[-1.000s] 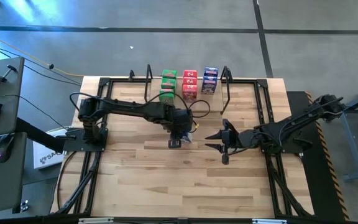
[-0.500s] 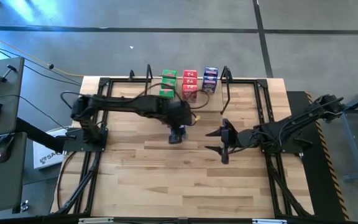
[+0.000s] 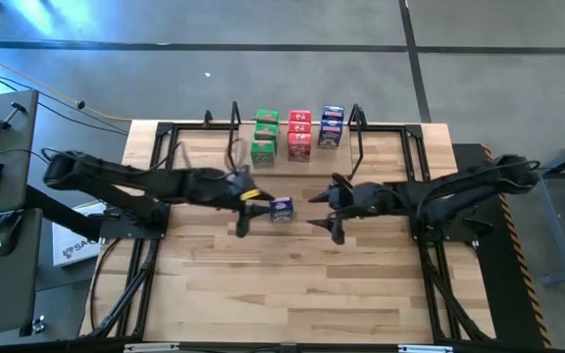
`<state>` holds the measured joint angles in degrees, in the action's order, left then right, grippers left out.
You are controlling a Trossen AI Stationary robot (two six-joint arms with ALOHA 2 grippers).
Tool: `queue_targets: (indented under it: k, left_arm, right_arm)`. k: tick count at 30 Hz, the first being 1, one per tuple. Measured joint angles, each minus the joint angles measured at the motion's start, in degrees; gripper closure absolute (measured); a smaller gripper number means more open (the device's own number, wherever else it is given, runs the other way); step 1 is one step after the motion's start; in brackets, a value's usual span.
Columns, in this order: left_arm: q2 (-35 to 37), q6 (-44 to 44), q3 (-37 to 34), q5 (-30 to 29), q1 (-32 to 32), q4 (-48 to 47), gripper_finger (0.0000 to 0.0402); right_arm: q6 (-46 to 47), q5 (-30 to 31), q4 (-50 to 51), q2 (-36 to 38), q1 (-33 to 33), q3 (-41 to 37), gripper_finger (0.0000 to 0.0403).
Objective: Stack cereal on shelf
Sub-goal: Put the blue cereal box on the shelf aligned with the other blue cereal boxes
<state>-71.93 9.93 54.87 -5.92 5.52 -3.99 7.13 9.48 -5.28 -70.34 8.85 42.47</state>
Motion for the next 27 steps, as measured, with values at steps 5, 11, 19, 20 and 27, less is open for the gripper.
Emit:
queue_targets:
  k: [5, 11, 19, 20, 27]
  left_arm:
    - [7.18, 2.15, -10.47, -6.26, 1.75, 9.20, 0.0289]
    - [10.49, 3.54, -16.00, -8.82, 2.16, 14.17, 0.0301]
    - [11.17, 3.48, -18.37, -8.95, 2.16, 14.59, 0.0312]
    - [11.55, 3.48, -18.81, -9.17, 2.16, 14.66, 0.0313]
    - [13.81, 4.05, -23.72, -9.28, 2.14, 19.26, 0.0335]
  right_arm:
    - [-1.14, -7.33, 2.10, -6.35, -3.75, 5.30, 0.0134]
    - [-2.42, -10.62, 13.91, -14.93, -5.99, 16.10, 0.0134]
    - [-7.66, -10.91, 23.99, -26.06, -7.54, 28.67, 0.0107]
    - [-8.32, -10.78, 24.62, -27.10, -7.84, 29.71, 0.0105]
    - [-11.74, -8.16, 26.16, -31.41, -9.29, 33.41, 0.0102]
